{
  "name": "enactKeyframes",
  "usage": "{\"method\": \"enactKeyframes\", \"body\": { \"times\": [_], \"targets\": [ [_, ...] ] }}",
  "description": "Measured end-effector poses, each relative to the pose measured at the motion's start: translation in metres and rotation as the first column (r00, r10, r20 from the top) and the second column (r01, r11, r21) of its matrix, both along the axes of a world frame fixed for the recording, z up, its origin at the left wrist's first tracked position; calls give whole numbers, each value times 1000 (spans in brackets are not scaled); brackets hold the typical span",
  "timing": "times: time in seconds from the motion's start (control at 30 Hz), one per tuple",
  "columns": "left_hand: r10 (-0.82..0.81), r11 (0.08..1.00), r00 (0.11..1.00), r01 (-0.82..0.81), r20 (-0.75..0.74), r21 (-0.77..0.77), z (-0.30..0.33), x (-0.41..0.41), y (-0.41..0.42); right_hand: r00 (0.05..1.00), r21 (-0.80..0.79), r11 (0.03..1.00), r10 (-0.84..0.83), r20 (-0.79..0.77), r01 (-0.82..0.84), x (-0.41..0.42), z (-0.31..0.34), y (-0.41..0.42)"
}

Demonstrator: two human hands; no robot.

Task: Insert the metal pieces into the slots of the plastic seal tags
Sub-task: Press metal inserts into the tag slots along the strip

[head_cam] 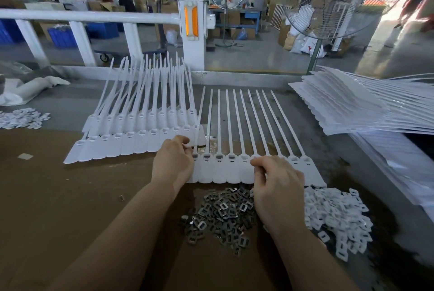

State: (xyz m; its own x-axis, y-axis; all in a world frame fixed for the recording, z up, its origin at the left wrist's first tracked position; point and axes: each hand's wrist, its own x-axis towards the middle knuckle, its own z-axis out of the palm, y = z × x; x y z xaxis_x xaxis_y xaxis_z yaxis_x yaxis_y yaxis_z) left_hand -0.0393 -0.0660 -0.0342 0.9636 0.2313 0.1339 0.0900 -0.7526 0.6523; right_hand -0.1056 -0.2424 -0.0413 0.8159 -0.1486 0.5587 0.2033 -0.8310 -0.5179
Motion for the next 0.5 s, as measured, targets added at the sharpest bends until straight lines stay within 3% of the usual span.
{"method": "enactKeyframes", "body": {
  "times": [0.13,0.3,0.5],
  "targets": [
    [34,993,999,-34,1,-118,2,3,-2,987,-153,984,-112,-118,93,0,-4,0],
    [78,940,996,-87,-41,-331,3,5,1,970,-170,982,-123,-211,87,2,-1,-1],
    [4,913,996,-38,-86,-405,-1,8,-1,974,-141,985,-122,-192,96,0,1,2]
  ]
}}
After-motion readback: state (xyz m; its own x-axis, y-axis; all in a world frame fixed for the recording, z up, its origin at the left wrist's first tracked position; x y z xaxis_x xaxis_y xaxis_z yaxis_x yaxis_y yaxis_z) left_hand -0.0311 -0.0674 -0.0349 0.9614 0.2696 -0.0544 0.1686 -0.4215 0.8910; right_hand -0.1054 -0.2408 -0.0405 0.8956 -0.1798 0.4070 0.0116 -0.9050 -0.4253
